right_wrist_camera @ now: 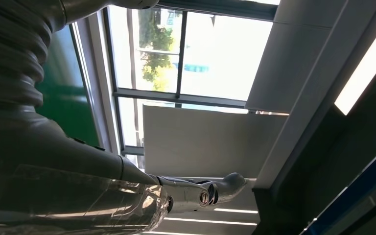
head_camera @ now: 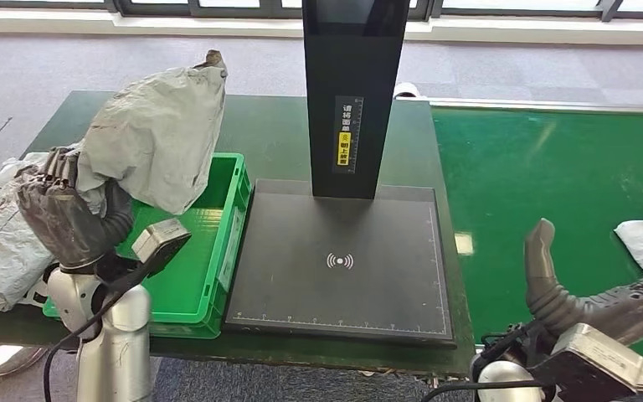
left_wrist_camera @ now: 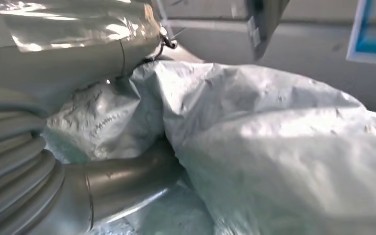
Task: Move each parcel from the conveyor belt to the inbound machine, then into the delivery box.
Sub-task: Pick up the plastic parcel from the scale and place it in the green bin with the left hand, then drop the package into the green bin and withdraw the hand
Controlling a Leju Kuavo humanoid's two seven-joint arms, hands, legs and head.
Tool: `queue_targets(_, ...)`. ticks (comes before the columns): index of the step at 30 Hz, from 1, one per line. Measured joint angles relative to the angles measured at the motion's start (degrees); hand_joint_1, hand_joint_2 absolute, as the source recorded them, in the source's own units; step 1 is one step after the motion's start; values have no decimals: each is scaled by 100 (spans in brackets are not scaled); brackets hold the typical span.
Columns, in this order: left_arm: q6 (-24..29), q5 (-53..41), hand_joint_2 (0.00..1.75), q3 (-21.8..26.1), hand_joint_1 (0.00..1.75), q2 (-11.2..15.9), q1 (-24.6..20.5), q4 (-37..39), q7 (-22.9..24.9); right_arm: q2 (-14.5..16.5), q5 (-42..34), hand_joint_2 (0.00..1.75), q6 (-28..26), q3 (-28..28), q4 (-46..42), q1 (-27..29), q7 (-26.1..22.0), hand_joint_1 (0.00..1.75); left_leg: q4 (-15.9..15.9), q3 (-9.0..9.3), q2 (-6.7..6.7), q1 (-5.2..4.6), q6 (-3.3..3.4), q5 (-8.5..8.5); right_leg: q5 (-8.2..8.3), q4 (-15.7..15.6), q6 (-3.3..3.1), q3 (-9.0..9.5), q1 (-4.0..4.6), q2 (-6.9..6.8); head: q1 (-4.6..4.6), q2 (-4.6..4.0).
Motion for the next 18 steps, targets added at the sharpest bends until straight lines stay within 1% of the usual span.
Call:
queue_targets(3,-1,-244,175,221,175,-46,-226,575,166,0,-55,175,0,-2,0,8,-1,0,0,0,-1,0,0,1,1,0,0,4,0,-2,0,0)
queue_targets(9,-1,-467,175,957,175,-109,-762,1943,-154,-2,-178,175,0,-2,0,23,0,0,0,2,0,0,-4,4,3,1,-2,2,1,1,0,0)
queue_targets(13,-2,-584,175,1276,0,-130,-964,2548,-201,-2,-224,175,0,-2,0,26,0,0,0,0,-1,1,-5,3,2,1,-2,1,1,0,0,0)
queue_targets(18,-1,-449,175,1548,0,-144,-1095,2940,-158,-2,-268,175,0,-2,0,25,0,0,0,-1,-1,1,-5,2,1,1,-2,0,1,0,0,0)
